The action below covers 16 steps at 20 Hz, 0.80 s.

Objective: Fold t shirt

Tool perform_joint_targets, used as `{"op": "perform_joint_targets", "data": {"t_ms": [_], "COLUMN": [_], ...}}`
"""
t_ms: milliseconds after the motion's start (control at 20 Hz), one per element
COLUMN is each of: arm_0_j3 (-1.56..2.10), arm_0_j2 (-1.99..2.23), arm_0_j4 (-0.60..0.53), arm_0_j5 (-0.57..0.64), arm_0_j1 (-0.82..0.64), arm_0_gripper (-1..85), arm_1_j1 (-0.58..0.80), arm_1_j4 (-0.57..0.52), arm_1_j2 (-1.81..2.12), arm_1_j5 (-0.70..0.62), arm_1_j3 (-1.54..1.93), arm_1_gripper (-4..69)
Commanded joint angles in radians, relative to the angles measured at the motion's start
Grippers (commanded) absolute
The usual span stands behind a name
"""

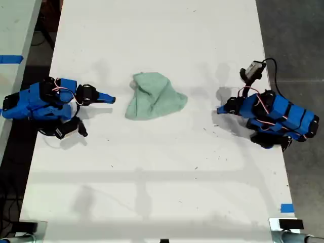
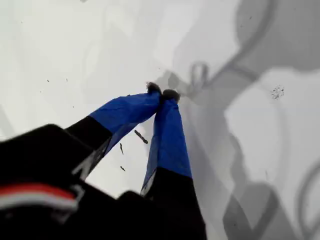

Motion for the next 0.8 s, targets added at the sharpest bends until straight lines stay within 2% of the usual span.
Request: {"op": "perform_joint_targets", "data": {"t_ms": [0, 600, 650, 750], "arm_0_j3": [0.012, 0.012, 0.012, 0.012], "arm_0_j2": [0.006, 0.006, 0.006, 0.006], "arm_0_j4": [0.003, 0.005, 0.008, 0.031], "arm_0_j5": [-0.015, -0.015, -0.021, -0.063], "arm_0_j1": [-0.011, -0.011, -0.012, -0.025], "arm_0_gripper": [0.0, 0.0, 0.0, 0.1], "arm_1_j1": [0.009, 0.011, 0.014, 0.037], "arm_1_j4": [0.002, 0.002, 0.009, 0.072], "arm_1_j2": [0.009, 0.009, 0.009, 0.009], "arm_1_j5": [0.015, 0.032, 0.057, 0.201], "arm_1_j3": [0.003, 0.009, 0.009, 0.015], "arm_1_gripper": [1.6, 1.6, 2.9, 9.8]}}
